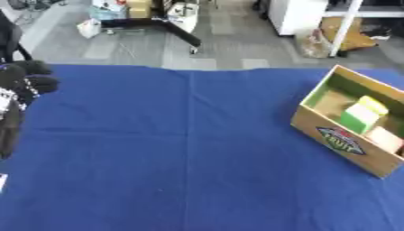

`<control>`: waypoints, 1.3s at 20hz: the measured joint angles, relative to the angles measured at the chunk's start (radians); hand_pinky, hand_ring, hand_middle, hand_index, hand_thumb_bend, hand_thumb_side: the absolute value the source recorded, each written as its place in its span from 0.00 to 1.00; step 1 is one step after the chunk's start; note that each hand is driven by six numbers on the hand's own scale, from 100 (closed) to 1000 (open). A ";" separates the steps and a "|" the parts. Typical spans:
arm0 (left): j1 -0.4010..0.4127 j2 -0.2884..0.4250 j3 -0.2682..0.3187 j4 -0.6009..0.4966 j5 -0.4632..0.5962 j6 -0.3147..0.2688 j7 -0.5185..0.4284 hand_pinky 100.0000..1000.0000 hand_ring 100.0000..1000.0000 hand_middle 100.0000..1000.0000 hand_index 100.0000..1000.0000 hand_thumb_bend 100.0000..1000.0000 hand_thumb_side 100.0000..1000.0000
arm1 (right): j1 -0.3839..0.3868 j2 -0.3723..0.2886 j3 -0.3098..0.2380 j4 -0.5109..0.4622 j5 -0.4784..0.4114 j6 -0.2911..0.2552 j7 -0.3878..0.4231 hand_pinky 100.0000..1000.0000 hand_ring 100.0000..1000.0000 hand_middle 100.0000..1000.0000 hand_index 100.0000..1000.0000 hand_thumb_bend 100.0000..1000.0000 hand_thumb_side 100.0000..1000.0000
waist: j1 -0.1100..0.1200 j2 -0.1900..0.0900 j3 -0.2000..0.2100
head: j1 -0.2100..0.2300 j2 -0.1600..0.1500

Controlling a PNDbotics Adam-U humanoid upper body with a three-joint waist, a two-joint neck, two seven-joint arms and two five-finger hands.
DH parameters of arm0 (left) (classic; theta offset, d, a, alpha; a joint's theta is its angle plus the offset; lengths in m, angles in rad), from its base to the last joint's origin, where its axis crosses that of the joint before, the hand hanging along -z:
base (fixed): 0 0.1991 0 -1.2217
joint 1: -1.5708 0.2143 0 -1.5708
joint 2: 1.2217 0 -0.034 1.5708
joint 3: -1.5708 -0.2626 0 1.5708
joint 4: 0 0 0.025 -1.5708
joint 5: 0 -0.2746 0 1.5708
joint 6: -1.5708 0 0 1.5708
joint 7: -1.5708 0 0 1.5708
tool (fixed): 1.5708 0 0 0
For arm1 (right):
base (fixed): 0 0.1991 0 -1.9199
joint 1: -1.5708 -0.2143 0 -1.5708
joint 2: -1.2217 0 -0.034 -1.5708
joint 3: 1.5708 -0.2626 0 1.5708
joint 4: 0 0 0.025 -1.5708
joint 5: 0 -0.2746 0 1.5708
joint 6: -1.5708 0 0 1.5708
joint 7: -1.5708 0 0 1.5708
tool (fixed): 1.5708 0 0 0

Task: Pick up the objects with one hand, pass them to the other hand, and then place them into the box on the other side of the table.

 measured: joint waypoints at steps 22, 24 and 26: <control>0.053 -0.150 -0.006 -0.021 -0.077 0.011 0.102 0.76 0.66 0.63 0.71 0.40 0.73 | 0.106 0.172 0.039 0.040 -0.100 0.017 -0.011 0.60 0.64 0.70 0.75 0.29 0.28 | 0.000 0.000 -0.004 | -0.028 0.071; 0.054 -0.151 -0.008 -0.018 -0.081 0.012 0.101 0.76 0.66 0.63 0.71 0.40 0.74 | 0.111 0.173 0.039 0.045 -0.103 0.018 -0.011 0.60 0.64 0.70 0.75 0.29 0.28 | 0.000 0.000 -0.006 | -0.034 0.086; 0.054 -0.156 -0.010 -0.017 -0.081 0.013 0.100 0.76 0.66 0.63 0.71 0.39 0.74 | 0.111 0.173 0.039 0.049 -0.104 0.019 -0.012 0.60 0.64 0.69 0.74 0.28 0.28 | 0.000 0.001 -0.008 | -0.036 0.099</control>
